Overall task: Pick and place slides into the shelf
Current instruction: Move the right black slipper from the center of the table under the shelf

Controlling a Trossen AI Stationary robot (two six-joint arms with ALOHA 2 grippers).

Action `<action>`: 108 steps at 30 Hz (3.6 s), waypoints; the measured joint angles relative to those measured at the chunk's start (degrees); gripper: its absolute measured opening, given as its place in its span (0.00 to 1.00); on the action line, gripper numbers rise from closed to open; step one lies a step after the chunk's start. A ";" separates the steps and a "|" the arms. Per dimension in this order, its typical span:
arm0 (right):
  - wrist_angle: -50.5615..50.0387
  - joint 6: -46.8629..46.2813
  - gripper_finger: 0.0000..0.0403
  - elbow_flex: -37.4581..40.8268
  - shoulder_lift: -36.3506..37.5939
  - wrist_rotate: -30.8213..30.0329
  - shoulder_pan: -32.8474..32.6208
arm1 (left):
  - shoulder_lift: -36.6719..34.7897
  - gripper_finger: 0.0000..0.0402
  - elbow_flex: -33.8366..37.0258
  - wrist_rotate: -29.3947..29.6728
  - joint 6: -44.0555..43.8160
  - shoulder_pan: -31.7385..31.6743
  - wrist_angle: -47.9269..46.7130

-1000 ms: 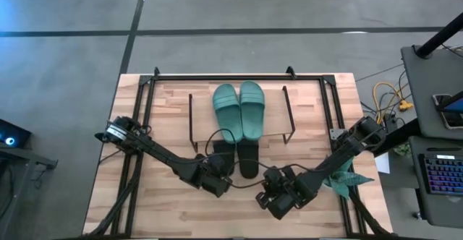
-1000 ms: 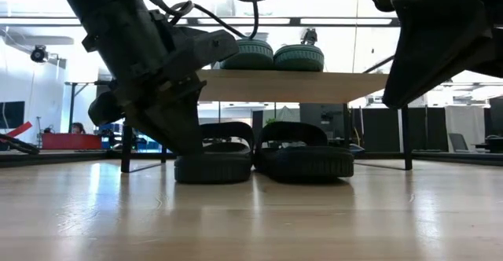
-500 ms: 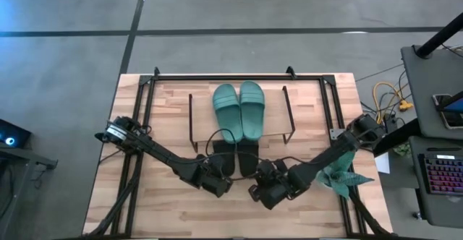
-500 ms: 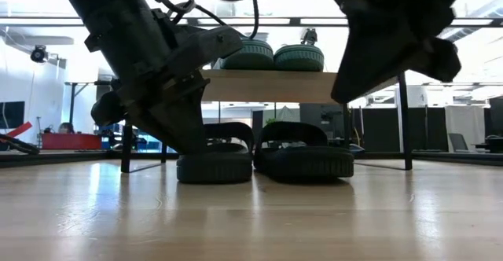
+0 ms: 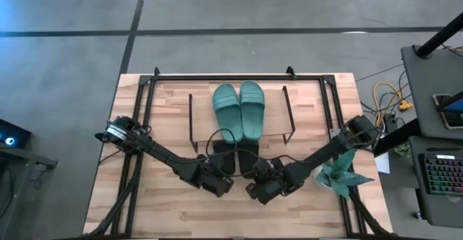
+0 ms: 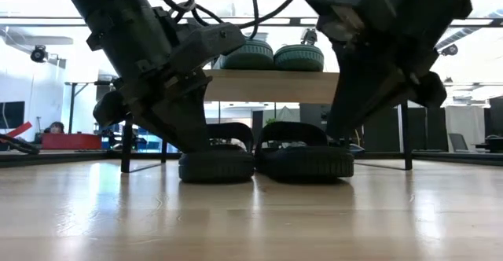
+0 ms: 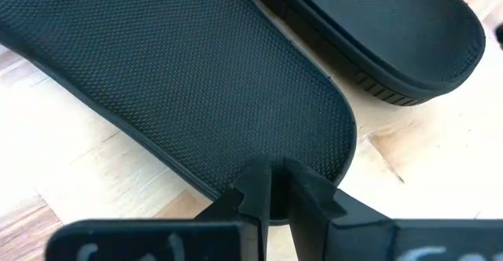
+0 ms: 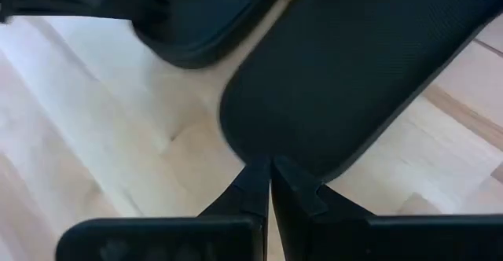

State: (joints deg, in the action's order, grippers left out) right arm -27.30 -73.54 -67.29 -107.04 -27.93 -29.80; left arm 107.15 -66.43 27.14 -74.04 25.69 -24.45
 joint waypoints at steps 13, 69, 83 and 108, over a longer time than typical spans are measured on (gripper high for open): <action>5.26 5.64 0.02 1.80 -0.79 4.38 4.34 | -0.04 0.05 0.00 -2.34 2.85 0.02 0.02; 12.71 6.57 0.02 4.72 -0.90 6.89 7.32 | -0.09 0.05 -0.11 -5.94 8.79 0.31 0.52; 10.60 7.62 0.02 4.15 1.64 2.45 4.69 | -0.09 0.05 -0.11 -6.04 8.92 0.31 0.61; 11.67 7.81 0.02 5.03 -1.07 5.60 5.83 | -0.09 0.05 -0.07 -6.14 8.92 0.35 1.20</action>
State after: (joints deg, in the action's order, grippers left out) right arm -15.63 -65.74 -62.26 -108.12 -22.33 -23.97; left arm 107.07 -66.50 20.99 -65.12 26.04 -23.24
